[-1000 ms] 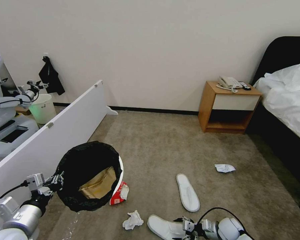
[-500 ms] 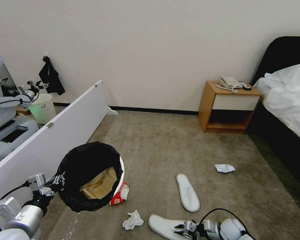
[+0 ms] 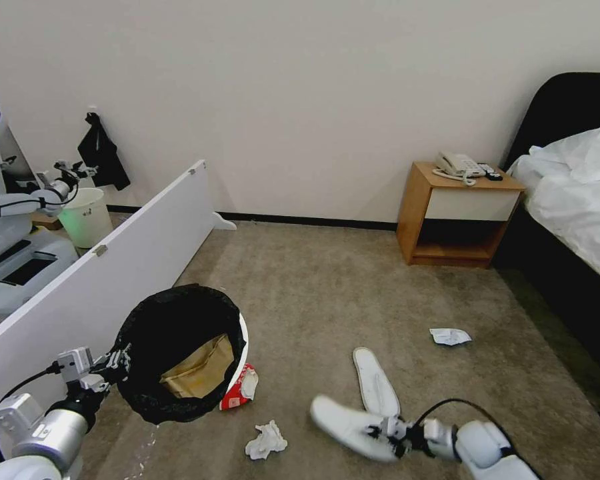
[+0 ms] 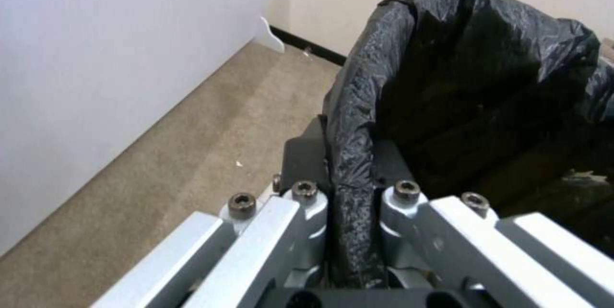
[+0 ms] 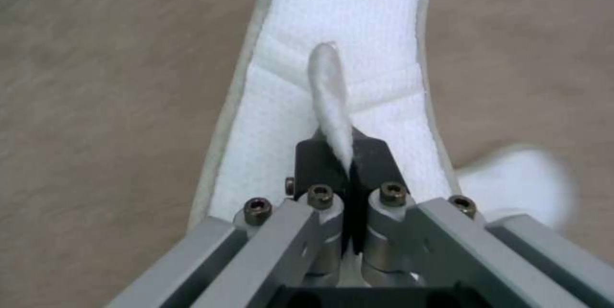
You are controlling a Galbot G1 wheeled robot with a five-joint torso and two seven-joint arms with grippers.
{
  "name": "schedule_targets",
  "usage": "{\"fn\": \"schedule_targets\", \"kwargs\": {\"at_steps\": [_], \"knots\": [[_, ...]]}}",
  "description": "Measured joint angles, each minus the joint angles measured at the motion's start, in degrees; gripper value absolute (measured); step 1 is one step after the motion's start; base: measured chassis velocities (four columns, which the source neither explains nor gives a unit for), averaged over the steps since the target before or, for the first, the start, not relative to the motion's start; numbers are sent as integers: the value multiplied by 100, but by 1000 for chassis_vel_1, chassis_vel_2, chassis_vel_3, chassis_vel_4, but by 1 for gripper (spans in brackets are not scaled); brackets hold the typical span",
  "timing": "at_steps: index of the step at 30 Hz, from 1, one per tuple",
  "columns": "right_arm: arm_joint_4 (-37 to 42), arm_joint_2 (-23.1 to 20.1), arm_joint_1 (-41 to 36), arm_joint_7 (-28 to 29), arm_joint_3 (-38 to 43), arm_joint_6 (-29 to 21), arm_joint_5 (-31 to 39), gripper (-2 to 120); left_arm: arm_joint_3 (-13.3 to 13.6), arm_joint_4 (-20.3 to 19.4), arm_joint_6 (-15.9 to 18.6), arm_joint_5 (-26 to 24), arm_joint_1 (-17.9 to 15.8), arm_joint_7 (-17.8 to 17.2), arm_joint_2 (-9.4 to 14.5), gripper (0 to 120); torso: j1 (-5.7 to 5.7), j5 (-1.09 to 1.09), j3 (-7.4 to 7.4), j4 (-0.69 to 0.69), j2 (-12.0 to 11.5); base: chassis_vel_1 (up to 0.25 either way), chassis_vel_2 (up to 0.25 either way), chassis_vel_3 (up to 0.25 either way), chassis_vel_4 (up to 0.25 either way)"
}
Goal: Pick up the trash bin, then pick up the garbage from the floor and place it into the trash bin.
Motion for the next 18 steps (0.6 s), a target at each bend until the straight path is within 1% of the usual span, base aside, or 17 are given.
{"fn": "schedule_targets", "kwargs": {"at_steps": [2,3,4,6,7,9,10,13,14,16,17,18], "knots": [[122,-53,-7,5,92,-21,135,0,12,0,0,1,0,-1,2,5,0,0,0,0,0,0,0,0,0],[288,-120,-27,6,196,-59,345,0,26,-1,3,2,5,-6,5,5,0,1,0,0,0,0,0,0,0],[288,-120,-27,6,196,-59,345,0,26,-1,3,2,5,-6,5,5,0,1,0,0,0,0,0,0,0],[714,-317,-78,62,373,-169,1039,0,67,0,40,32,34,-53,19,5,0,0,0,-1,0,0,0,0,0],[714,-317,-78,62,373,-169,1039,0,67,0,40,32,34,-53,19,5,0,0,0,-1,0,0,0,0,0],[1126,-461,-67,180,491,-283,1577,0,91,16,89,39,41,-87,26,5,0,0,0,0,0,0,0,0,0],[1126,-461,-67,180,491,-283,1577,0,91,16,89,39,41,-87,26,5,0,0,0,0,0,0,0,0,0],[1780,-695,33,562,503,-503,2628,0,108,21,144,39,49,-120,56,5,0,-1,0,0,0,0,0,0,0],[1780,-695,33,562,503,-503,2628,0,108,21,144,39,49,-120,56,5,0,-1,0,0,0,0,0,0,0],[2174,-811,169,772,424,-623,3295,0,111,25,157,35,54,-123,84,5,0,0,0,0,0,0,0,0,0],[2174,-811,169,772,424,-623,3295,0,111,25,157,35,54,-123,84,5,0,0,0,0,0,0,0,0,0],[2412,-880,257,896,341,-708,3618,0,110,25,162,23,60,-125,103,5,0,-2,0,1,0,0,0,0,0]]}}
